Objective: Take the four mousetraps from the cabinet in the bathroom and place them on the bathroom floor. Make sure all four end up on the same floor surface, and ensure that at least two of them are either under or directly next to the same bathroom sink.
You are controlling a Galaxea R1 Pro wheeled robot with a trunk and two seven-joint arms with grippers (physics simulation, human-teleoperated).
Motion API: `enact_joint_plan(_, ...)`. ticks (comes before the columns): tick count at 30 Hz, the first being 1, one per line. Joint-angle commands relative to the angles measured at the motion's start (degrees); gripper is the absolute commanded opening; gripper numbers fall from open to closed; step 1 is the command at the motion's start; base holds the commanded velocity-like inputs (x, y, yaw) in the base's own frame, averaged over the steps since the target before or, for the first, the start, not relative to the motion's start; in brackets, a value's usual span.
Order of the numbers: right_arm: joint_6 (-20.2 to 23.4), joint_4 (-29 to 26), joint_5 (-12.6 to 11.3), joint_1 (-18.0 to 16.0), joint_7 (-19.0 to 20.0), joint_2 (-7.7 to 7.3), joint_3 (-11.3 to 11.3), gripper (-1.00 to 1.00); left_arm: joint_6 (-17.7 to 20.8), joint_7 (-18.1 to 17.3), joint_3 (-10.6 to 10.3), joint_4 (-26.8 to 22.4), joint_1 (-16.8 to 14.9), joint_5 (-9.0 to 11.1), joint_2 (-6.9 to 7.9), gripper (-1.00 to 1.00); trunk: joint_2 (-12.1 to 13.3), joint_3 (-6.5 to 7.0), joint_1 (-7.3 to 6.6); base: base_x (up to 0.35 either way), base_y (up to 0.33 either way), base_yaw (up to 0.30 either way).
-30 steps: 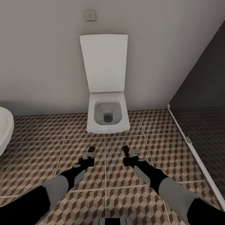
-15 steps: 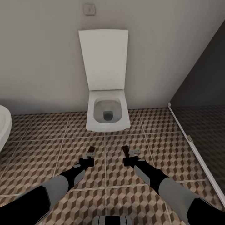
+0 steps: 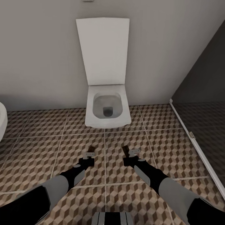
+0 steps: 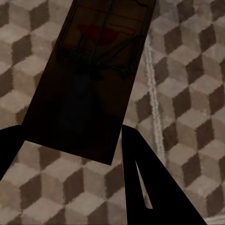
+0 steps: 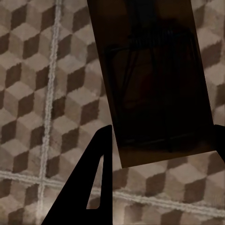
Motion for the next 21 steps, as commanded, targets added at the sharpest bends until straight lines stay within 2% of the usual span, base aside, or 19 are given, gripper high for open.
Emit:
enact_joint_plan(1,0.13,-0.16,-0.57,-0.06,-0.59,-0.07,0.47,-1.0,-0.11,0.41,-0.5,-0.03,-0.02,0.08,0.0,-1.0,-0.43,-0.3,0.22,0.0,0.0,0.0)
enact_joint_plan(21,0.13,-0.16,-0.56,-0.06,-0.59,-0.07,0.47,-1.0,-0.11,0.41,-0.51,-0.03,-0.02,0.08,-0.09,-1.0,-8.45,-5.43,4.61,0.0,0.0,0.0)
